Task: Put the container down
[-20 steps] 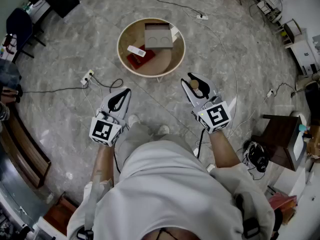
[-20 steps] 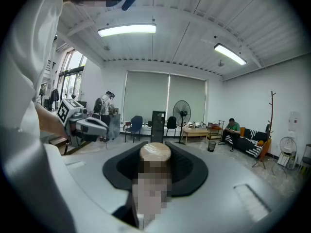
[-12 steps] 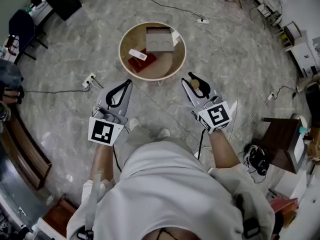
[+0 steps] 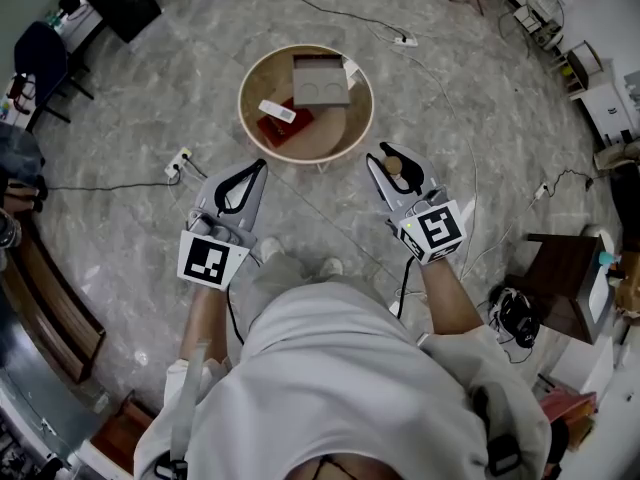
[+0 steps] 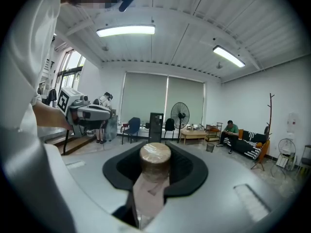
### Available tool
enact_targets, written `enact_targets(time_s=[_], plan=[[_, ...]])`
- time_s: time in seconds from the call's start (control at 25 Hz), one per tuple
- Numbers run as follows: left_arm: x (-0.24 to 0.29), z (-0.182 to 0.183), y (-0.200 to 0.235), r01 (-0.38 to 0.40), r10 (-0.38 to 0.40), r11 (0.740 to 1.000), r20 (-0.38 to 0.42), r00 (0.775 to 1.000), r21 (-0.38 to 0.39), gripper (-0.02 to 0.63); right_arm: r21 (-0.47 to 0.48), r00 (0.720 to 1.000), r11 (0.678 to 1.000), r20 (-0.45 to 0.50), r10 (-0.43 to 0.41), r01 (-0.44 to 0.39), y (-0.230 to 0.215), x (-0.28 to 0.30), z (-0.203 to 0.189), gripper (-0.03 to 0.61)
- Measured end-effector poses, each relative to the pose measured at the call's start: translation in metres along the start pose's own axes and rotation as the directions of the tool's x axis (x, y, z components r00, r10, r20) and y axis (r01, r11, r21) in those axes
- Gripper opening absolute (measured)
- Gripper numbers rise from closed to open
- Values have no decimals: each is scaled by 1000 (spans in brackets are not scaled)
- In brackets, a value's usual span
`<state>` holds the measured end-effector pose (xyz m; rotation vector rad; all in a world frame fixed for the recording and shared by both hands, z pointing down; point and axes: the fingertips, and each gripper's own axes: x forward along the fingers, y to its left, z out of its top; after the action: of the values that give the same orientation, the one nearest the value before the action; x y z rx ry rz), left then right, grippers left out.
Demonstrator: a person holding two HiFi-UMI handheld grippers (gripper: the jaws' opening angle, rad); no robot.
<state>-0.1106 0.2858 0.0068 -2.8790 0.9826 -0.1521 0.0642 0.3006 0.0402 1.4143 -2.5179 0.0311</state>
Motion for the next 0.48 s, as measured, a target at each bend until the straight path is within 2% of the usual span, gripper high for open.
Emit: enact_targets(time_s=[0.48], plan=[[11, -27, 57, 160, -160, 987, -16, 987, -4, 6, 5, 993, 993, -15, -115, 115, -7, 68, 7, 115]])
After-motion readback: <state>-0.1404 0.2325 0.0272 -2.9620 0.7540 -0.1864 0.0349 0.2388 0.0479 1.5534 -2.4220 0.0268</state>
